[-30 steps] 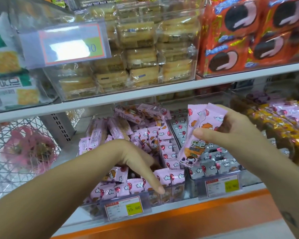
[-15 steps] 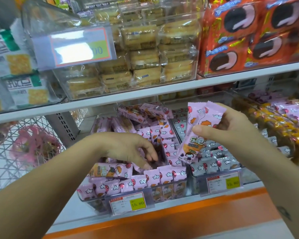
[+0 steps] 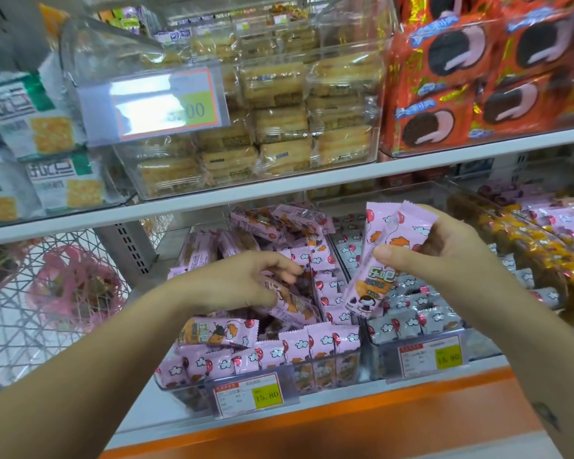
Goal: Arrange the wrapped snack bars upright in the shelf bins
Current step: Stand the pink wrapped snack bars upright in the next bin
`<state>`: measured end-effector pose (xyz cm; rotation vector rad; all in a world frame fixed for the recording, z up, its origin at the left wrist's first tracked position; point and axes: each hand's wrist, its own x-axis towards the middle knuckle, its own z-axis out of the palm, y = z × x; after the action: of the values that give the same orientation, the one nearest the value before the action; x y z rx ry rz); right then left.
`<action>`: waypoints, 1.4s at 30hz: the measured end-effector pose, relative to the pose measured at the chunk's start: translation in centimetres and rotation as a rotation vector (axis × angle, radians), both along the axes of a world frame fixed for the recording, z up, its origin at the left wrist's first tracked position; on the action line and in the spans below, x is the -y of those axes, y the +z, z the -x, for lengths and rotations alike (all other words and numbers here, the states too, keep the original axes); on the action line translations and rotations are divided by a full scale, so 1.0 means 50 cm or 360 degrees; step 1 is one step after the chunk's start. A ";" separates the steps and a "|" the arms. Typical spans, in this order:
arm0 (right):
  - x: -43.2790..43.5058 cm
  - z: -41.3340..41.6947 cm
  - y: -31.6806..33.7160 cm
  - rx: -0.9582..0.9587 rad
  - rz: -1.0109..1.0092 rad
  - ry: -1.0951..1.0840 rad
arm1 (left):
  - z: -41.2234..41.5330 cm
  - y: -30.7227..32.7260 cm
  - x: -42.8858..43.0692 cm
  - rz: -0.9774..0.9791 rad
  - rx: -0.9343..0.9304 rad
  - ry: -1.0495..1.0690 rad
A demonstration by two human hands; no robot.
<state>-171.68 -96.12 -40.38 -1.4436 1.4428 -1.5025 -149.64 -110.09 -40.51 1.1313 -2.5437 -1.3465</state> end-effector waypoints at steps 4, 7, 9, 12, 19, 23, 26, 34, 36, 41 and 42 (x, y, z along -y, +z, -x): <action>0.003 0.001 0.000 0.0014 0.0020 0.0001 | -0.006 0.014 -0.017 0.0195 0.0009 -0.0042; 0.007 -0.002 -0.003 0.0043 0.0058 -0.0031 | -0.021 0.026 -0.032 0.0415 -0.0141 0.0175; 0.014 -0.005 -0.008 0.0109 0.0070 -0.0009 | -0.034 0.026 -0.039 0.0388 -0.0425 0.0359; 0.023 -0.013 -0.018 0.0329 0.0047 0.0151 | -0.032 0.014 -0.062 0.0169 -0.0858 0.0566; 0.019 -0.027 -0.036 0.0869 -0.0022 0.0433 | 0.019 -0.033 -0.116 -0.0260 -0.1237 0.0585; 0.017 -0.025 -0.037 0.0951 -0.0029 0.0430 | 0.025 -0.047 -0.106 -0.0357 -0.1047 0.0509; 0.021 -0.023 -0.038 0.0942 -0.0010 0.0405 | 0.020 -0.039 -0.082 -0.0441 -0.0953 0.0530; 0.025 -0.007 -0.040 0.0898 0.0054 0.0205 | 0.028 -0.045 -0.048 -0.0129 -0.0682 0.0724; 0.024 -0.010 -0.038 0.0899 0.0040 0.0197 | 0.040 -0.052 -0.040 -0.0200 -0.0592 0.0752; 0.028 -0.008 -0.044 0.0839 0.0041 0.0167 | 0.066 -0.047 -0.026 -0.0024 -0.0007 0.0454; 0.028 -0.008 -0.043 0.0831 0.0034 0.0171 | 0.070 -0.044 -0.028 0.0082 0.0177 0.0348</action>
<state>-171.31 -97.51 -42.52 -1.0139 1.0174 -1.6689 -153.11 -108.69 -42.72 1.4624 -2.4223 -1.1915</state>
